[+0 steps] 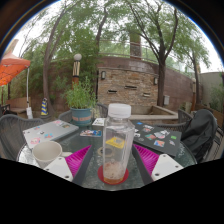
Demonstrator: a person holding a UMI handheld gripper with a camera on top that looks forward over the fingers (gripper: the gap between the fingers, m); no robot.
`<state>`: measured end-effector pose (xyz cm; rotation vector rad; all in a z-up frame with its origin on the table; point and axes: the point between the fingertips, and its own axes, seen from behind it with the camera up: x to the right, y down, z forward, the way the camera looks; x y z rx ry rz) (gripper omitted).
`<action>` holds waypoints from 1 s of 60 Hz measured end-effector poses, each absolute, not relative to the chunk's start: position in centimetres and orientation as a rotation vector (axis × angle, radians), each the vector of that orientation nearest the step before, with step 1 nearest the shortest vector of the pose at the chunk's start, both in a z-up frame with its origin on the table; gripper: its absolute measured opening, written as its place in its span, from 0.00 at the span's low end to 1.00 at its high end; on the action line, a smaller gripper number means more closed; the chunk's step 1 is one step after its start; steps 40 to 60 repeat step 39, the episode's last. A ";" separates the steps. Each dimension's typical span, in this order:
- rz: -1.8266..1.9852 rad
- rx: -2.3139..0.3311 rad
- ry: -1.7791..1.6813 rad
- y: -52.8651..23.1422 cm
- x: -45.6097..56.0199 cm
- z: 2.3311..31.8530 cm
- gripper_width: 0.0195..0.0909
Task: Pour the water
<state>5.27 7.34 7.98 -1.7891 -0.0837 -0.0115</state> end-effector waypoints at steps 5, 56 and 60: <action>-0.048 -1.812 -0.087 5.4 5.4 8.2 0.90; 0.032 -1.759 -0.055 -19.6 2.1 14.5 0.90; 0.032 -1.759 -0.055 -19.6 2.1 14.5 0.90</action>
